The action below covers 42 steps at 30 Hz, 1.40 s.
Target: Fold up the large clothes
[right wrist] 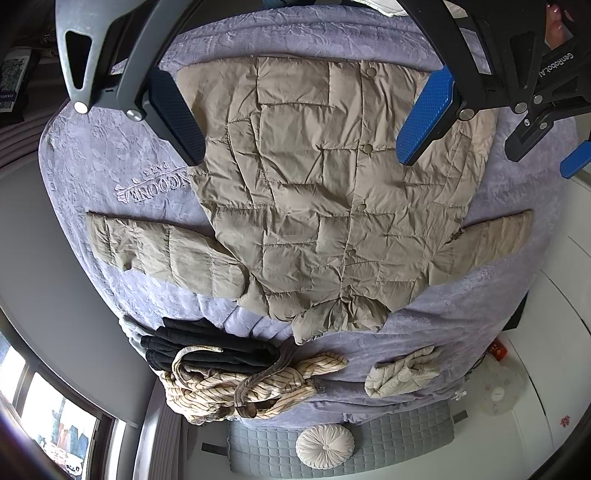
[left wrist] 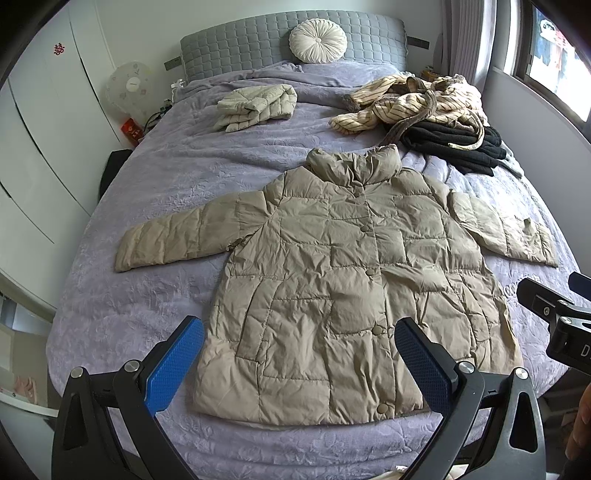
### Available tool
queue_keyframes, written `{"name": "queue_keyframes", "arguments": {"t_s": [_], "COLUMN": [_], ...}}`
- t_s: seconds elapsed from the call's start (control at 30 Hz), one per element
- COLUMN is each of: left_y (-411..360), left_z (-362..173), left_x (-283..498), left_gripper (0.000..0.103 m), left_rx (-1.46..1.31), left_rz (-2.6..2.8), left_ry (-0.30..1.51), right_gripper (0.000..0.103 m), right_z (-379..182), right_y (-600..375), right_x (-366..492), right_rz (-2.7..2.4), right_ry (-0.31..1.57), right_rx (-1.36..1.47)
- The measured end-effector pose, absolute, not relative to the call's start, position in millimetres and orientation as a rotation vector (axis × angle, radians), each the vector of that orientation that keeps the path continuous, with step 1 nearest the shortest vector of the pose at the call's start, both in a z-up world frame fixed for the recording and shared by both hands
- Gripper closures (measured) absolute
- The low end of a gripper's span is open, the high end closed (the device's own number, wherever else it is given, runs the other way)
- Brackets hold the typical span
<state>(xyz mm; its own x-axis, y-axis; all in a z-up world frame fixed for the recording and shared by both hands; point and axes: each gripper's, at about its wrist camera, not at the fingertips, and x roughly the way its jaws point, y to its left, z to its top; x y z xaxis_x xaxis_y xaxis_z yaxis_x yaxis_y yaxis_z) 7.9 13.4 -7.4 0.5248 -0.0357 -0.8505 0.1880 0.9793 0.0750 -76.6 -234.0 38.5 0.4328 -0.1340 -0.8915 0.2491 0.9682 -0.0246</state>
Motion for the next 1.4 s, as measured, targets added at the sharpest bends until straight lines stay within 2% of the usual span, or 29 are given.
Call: {"name": "queue_keyframes", "arguments": {"t_s": [1.4], "left_y": [12.7], "left_z": [-5.9], "left_x": [9.5], "left_gripper": [0.000], "left_rx": [0.167], "left_rz": [-0.136], "left_ry": [1.014], "right_gripper": [0.000], "right_z": [39.1], "right_y": [-235.9], "right_x": [-74.9], "right_rz": [-0.237], "right_ry": [1.103], "right_rx": [0.119]}}
